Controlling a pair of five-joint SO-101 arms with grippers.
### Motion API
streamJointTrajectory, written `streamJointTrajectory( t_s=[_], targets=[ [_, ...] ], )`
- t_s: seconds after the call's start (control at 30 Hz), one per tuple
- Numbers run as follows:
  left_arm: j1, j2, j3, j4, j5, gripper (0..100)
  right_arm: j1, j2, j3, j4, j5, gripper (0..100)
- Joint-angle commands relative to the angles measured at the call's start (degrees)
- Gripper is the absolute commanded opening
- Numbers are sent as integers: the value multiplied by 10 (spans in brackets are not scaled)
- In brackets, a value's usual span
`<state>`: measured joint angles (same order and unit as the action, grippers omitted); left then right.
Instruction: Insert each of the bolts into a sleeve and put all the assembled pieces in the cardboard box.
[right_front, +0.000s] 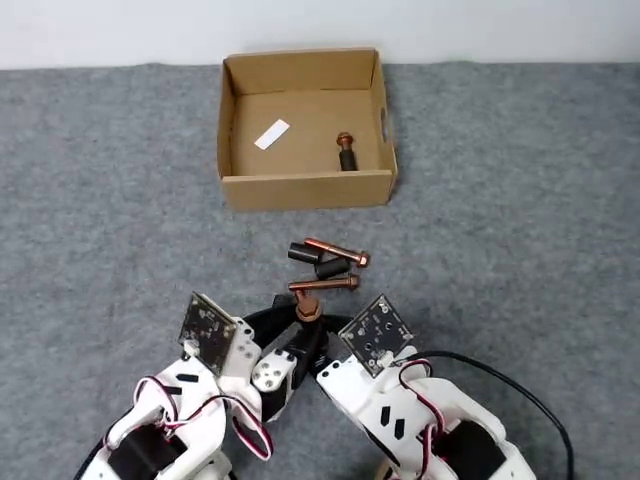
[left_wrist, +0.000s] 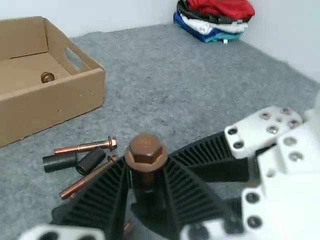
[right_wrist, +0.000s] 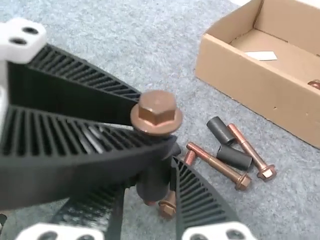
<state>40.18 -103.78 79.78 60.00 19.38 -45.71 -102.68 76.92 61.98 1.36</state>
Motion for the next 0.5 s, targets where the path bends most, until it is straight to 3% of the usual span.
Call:
streamJointTrajectory(
  t_s=[0.0, 0.2, 0.47],
  targets=[
    [3, -4, 1, 13, -18, 64, 1, -2, -30, -21, 7, 8],
    [2, -4, 2, 11, -19, 123, 1, -2, -29, -20, 7, 8],
    [-76, -4, 4, 11, -33, 126, 1, -2, -22, -21, 5, 8]
  ],
)
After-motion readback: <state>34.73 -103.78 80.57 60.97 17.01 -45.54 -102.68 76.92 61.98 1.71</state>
